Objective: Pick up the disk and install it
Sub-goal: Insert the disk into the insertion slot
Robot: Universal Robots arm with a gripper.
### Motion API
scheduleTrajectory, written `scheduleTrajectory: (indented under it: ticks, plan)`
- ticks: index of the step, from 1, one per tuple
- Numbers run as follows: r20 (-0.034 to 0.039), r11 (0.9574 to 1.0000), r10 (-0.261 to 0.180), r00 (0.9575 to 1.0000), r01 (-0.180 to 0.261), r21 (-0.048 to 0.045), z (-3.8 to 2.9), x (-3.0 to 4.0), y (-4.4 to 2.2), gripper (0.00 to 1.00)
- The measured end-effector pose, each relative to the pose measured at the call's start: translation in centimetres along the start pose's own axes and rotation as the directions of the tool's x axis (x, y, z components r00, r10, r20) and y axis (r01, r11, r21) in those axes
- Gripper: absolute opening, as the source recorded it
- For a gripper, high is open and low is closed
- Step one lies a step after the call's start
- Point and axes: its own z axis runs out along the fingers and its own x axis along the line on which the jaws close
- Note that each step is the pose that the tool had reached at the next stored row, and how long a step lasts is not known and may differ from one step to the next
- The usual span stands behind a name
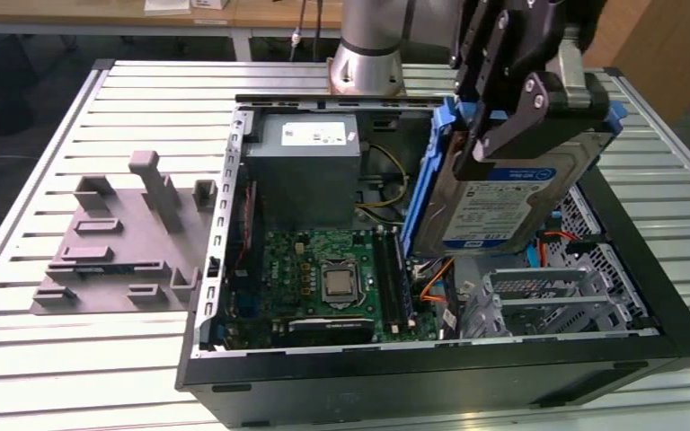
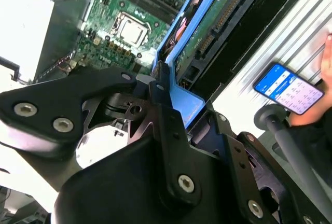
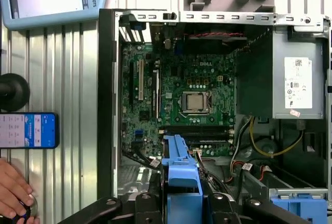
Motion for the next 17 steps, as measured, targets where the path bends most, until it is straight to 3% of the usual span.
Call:
scheduleTrajectory:
  ticks: [5,13,17]
  plan:
    - [0.0000,1.0000,0.000,1.0000,0.000,0.0000,0.18,0.28,-0.82,0.36]
    - [0.0004,1.0000,0.000,1.0000,0.000,0.0000,0.61,1.73,-1.88,0.36]
    - [0.0005,1.0000,0.000,1.0000,0.000,0.0001,0.76,1.93,-3.27,0.36]
